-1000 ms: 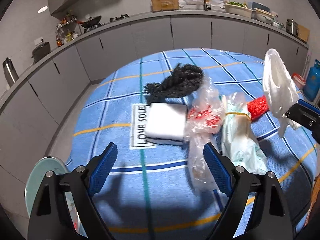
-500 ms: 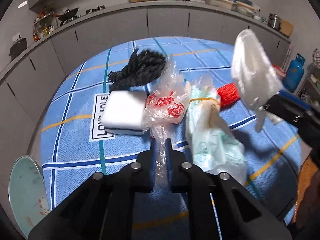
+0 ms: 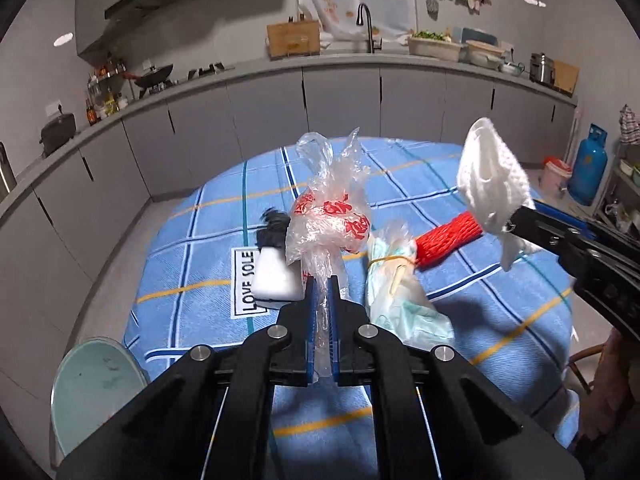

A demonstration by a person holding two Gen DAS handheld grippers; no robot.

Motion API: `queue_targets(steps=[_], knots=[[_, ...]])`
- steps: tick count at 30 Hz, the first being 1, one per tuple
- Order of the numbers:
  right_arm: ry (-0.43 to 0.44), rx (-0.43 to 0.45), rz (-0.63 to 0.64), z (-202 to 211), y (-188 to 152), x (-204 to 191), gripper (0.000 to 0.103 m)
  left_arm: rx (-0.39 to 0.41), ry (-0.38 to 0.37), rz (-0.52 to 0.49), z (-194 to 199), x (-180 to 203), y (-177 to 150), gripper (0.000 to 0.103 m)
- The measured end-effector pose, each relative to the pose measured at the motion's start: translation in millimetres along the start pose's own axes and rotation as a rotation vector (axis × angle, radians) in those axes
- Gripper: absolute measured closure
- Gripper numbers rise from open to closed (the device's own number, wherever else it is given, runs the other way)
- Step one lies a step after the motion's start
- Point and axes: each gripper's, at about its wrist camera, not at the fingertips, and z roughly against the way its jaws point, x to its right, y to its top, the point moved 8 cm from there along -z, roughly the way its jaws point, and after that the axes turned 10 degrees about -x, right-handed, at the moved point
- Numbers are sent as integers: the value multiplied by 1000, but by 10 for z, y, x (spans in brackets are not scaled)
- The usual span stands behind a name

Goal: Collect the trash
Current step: 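Carry the towel and plastic bag over the teal bucket with both tools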

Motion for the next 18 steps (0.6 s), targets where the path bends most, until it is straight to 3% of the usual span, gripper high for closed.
queue_targets(steps=[8,18], knots=[[-5,18,6,125,13,-57,82,65,8,21,362,-105,31,98],[0,26,19,178,22,-165,82,87,48,69,551,-364,-54,98]])
